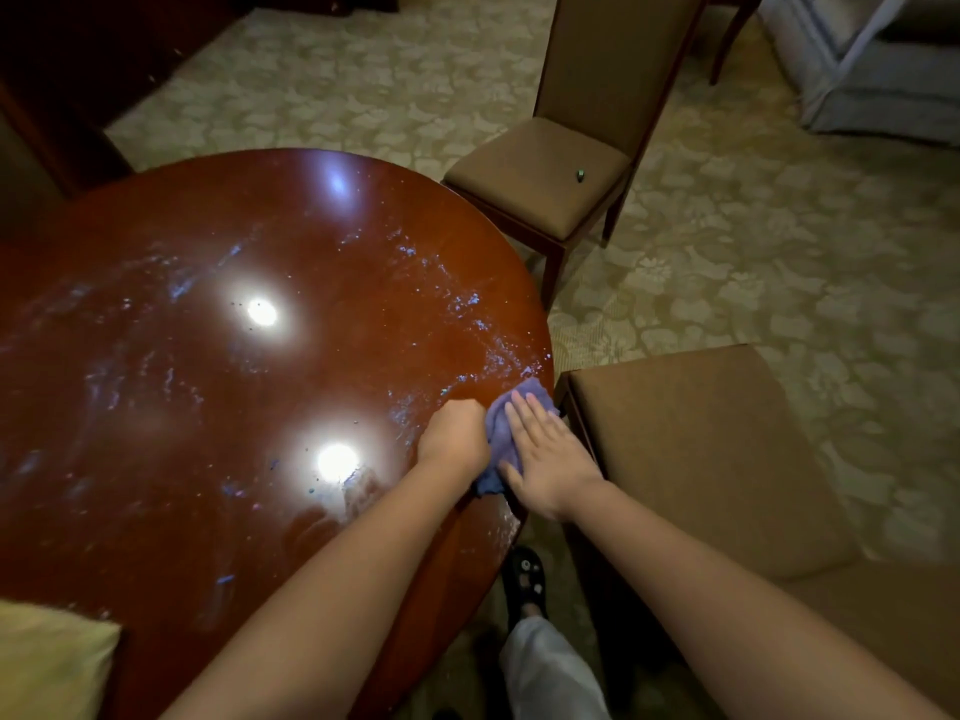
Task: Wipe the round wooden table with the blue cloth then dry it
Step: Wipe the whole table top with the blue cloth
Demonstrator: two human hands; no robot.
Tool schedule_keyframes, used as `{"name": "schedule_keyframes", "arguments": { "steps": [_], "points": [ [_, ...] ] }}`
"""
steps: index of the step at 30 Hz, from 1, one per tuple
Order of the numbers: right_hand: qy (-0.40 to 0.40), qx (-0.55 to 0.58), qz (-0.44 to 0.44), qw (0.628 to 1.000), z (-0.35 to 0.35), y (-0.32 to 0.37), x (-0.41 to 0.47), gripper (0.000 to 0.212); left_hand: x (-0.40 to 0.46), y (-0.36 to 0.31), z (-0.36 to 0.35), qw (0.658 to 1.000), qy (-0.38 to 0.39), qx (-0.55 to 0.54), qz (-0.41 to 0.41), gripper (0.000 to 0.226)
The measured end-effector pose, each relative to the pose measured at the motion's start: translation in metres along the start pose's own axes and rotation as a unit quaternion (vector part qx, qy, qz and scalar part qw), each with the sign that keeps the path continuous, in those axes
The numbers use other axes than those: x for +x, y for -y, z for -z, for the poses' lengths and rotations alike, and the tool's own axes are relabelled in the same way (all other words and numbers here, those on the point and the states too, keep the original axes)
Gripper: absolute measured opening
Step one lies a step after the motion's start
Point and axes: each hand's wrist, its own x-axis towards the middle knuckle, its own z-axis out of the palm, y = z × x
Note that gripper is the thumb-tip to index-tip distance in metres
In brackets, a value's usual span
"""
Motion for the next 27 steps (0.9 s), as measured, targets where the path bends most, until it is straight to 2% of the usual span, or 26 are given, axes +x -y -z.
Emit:
{"name": "schedule_keyframes", "arguments": {
  "steps": [2, 5, 7, 10, 17, 23, 27],
  "points": [
    [-0.002, 0.001, 0.006, 1.0, -0.005, 0.001, -0.009, 0.074, -0.004, -0.001, 0.0, 1.0, 0.014, 0.008, -0.004, 0.012],
    [-0.007, 0.002, 0.003, 1.0, -0.008, 0.0, -0.016, 0.095, -0.008, -0.001, -0.001, 0.999, 0.029, 0.021, -0.003, 0.012],
    [-0.009, 0.008, 0.003, 1.0, -0.001, -0.003, -0.002, 0.101, -0.001, -0.003, 0.002, 1.0, 0.02, 0.013, 0.006, 0.016],
    [-0.014, 0.014, 0.007, 1.0, 0.007, -0.006, 0.012, 0.098, 0.01, -0.005, 0.007, 1.0, 0.0, 0.001, 0.013, 0.024],
    [-0.017, 0.016, 0.009, 1.0, 0.009, -0.015, 0.013, 0.103, 0.028, -0.014, 0.008, 0.999, 0.017, 0.032, 0.009, 0.025],
    [-0.008, 0.018, 0.058, 0.998, 0.019, -0.025, 0.018, 0.103, 0.04, -0.018, 0.012, 0.997, 0.032, 0.065, 0.011, 0.024],
    [-0.054, 0.016, 0.001, 0.998, 0.014, -0.022, 0.012, 0.093, 0.047, -0.026, 0.016, 0.996, 0.051, 0.071, 0.001, 0.025]
  ]
}}
